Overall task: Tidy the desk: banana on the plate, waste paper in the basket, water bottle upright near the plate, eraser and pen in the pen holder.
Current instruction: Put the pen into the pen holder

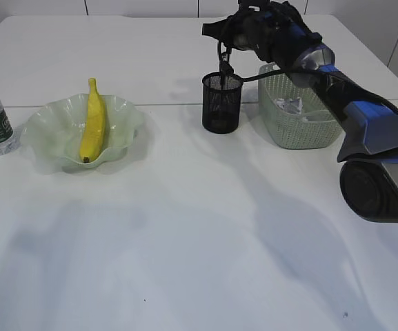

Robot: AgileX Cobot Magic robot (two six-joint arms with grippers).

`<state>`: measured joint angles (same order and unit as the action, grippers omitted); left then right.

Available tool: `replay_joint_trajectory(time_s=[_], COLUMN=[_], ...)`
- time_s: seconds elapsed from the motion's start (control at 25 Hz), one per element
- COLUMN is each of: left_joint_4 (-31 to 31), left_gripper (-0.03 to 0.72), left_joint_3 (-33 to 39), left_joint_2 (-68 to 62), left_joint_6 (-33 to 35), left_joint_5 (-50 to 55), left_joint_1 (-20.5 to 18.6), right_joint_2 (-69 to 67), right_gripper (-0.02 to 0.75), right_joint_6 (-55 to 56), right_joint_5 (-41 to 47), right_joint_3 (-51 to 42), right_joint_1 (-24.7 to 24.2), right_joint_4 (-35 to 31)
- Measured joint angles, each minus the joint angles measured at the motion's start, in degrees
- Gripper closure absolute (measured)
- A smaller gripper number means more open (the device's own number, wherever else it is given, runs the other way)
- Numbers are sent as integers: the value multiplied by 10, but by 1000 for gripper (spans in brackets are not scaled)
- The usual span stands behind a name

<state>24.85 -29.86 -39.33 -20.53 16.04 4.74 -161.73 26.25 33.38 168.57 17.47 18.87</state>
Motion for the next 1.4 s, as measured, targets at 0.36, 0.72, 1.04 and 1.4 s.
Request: replay_joint_trajectory(time_s=[0.36,0.72,1.04,1.4], left_joint_4=[0,4,9,9], left_gripper=[713,713,712,713], left_joint_3=[0,0,0,0], left_joint_2=[0,0,0,0], left_joint_6=[0,0,0,0], left_joint_5=[0,0,0,0], left_joint_1=[0,0,0,0], right_joint_2=[-10,-10,-10,-7], right_gripper=[663,663,660,629], right_joint_6=[0,0,0,0], right_joint_5=[59,60,60,61], right_joint_3=[-4,-4,-4,-4], right_joint_1=[0,0,0,0], right_joint_4=[-5,-5,-5,-5])
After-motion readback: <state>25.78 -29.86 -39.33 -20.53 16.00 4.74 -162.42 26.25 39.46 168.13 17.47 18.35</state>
